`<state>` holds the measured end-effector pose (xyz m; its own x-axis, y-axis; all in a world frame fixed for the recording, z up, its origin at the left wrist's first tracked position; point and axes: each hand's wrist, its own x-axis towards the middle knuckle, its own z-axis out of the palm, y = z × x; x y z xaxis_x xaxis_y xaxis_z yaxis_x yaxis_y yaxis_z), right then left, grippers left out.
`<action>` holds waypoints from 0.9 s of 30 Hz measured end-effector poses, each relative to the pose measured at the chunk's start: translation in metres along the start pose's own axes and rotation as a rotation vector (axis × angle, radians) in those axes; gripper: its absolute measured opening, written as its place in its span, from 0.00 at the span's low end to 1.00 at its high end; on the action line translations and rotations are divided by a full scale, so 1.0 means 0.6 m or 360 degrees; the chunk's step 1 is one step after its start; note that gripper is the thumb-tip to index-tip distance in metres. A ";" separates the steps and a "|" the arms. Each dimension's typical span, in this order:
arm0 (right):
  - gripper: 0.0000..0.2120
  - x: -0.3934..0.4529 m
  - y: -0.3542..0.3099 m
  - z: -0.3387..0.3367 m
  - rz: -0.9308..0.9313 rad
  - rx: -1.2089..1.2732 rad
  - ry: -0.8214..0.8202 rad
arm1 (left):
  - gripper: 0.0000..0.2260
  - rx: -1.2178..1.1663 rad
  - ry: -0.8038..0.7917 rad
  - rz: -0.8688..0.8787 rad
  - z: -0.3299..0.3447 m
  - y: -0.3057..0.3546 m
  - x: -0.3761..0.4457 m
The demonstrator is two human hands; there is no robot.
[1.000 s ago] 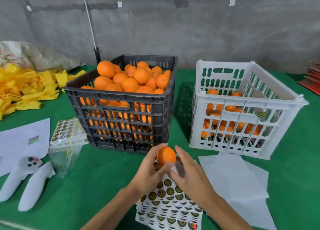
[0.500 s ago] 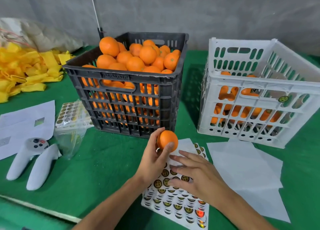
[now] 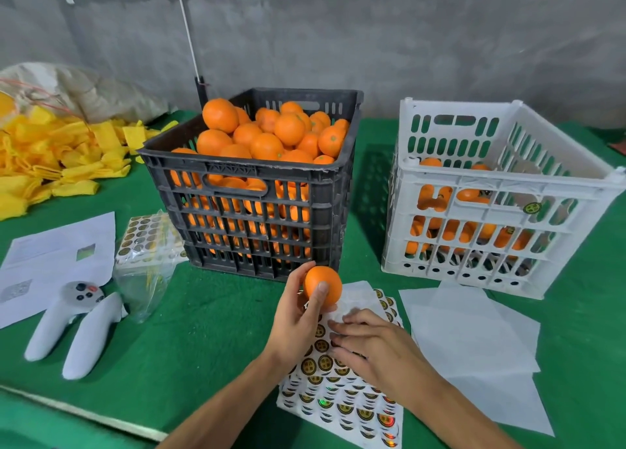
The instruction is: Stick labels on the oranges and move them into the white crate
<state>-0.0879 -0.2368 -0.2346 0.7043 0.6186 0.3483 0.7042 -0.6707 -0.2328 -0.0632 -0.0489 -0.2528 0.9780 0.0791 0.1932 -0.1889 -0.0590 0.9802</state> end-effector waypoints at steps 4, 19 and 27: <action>0.12 0.002 -0.002 0.002 -0.0152 -0.0172 0.0062 | 0.23 0.0087 0.0037 0.0006 -0.002 0.001 0.000; 0.07 -0.002 0.023 0.025 0.0193 0.0496 0.0130 | 0.24 0.0174 -0.0061 0.0023 -0.001 0.000 0.001; 0.05 0.028 0.020 0.001 0.1103 0.1131 0.0803 | 0.25 0.0205 -0.0146 0.0022 -0.001 -0.003 -0.001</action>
<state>-0.0675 -0.2342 -0.2322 0.9617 -0.1447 0.2330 0.1773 -0.3200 -0.9307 -0.0635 -0.0482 -0.2547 0.9805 -0.0135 0.1962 -0.1952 -0.1869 0.9628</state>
